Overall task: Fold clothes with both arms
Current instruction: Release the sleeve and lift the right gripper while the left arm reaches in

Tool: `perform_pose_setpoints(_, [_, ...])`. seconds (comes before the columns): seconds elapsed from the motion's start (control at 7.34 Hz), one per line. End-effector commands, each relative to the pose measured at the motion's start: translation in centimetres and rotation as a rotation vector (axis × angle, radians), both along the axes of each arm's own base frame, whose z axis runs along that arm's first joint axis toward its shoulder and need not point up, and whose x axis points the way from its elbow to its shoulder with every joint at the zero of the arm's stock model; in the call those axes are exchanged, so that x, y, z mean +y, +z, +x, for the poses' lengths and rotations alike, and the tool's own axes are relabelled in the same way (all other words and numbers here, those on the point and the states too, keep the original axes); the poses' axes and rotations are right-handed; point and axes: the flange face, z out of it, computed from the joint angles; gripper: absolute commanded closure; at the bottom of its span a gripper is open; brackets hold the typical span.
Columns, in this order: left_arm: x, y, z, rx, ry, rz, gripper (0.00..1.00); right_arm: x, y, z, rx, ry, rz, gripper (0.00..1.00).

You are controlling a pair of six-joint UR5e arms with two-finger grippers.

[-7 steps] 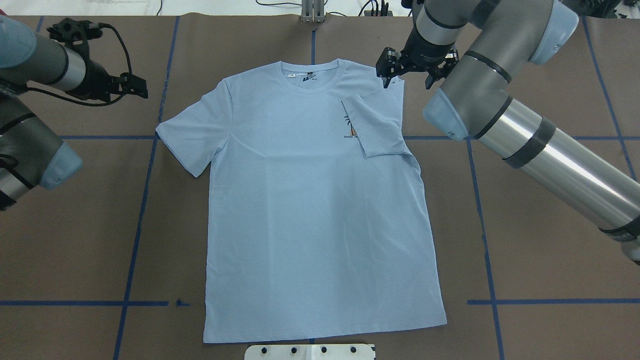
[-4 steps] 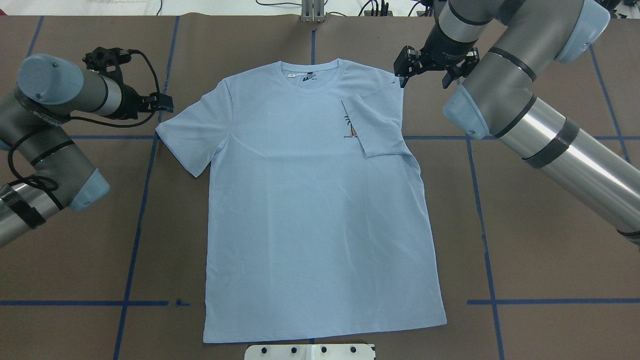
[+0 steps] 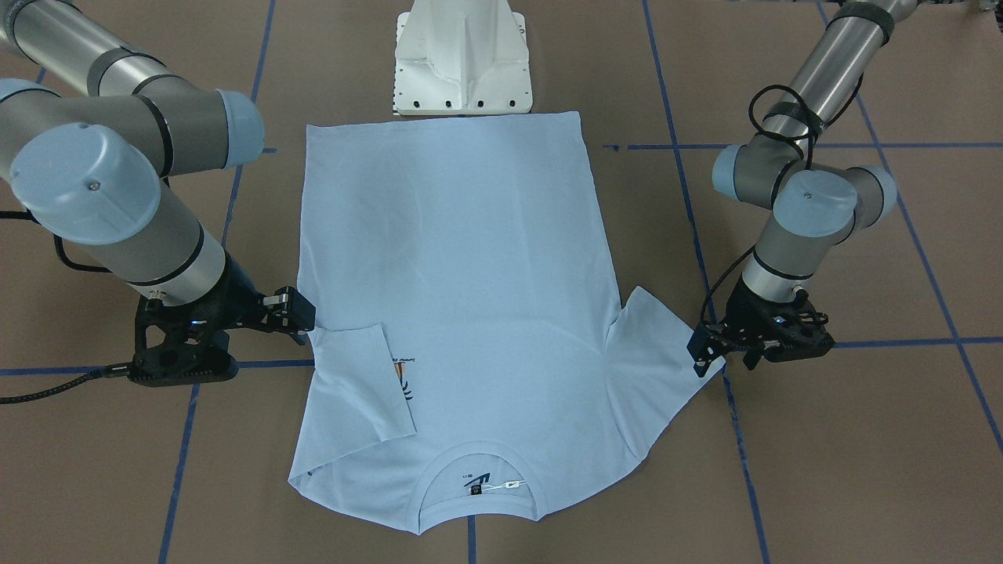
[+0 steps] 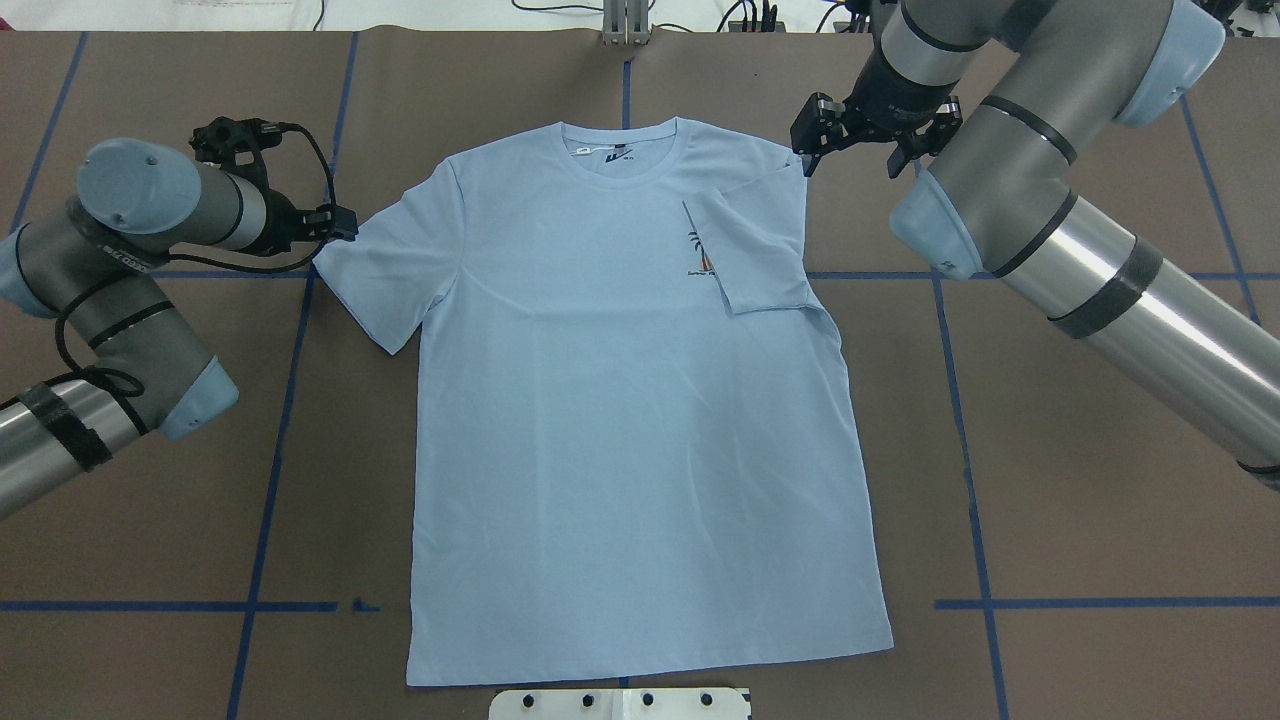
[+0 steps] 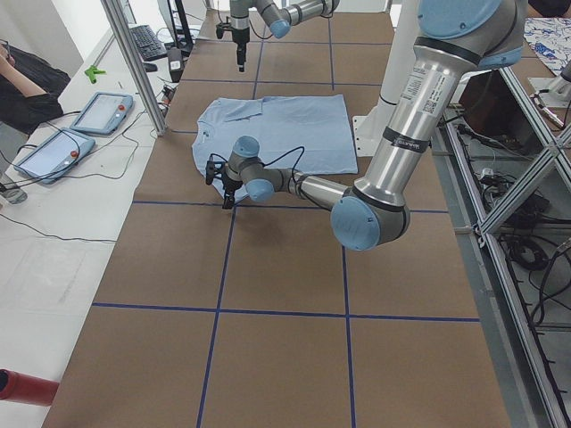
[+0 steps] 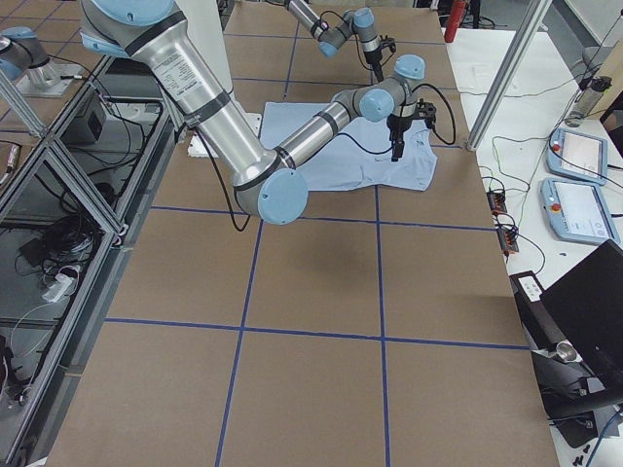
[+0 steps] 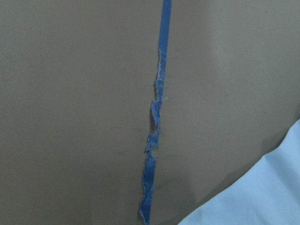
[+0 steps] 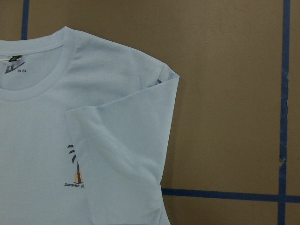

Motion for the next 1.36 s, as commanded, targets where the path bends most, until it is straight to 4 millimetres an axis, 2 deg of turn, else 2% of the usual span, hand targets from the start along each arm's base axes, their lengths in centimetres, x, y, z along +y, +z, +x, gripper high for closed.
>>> perform_pose_setpoints(0.0, [-0.1,0.1,0.4,-0.005,0.004,-0.001,0.17,0.0,0.0,0.0,0.001,0.001,0.001,0.0])
perform_pose_setpoints(0.68, [0.5,-0.1,1.1,-0.018,0.017,-0.016,0.28,0.0,0.2,-0.3,0.003,-0.002,-0.003,0.0])
perform_pose_setpoints(0.95, [0.5,0.1,1.2,-0.036,0.019,-0.035,0.5,0.0,0.2,-0.3,0.003,-0.002,-0.003,0.0])
perform_pose_setpoints(1.23, [0.7,-0.9,1.0,-0.037,0.024,-0.035,0.77,0.0,0.3,-0.3,0.004,-0.001,-0.002,0.0])
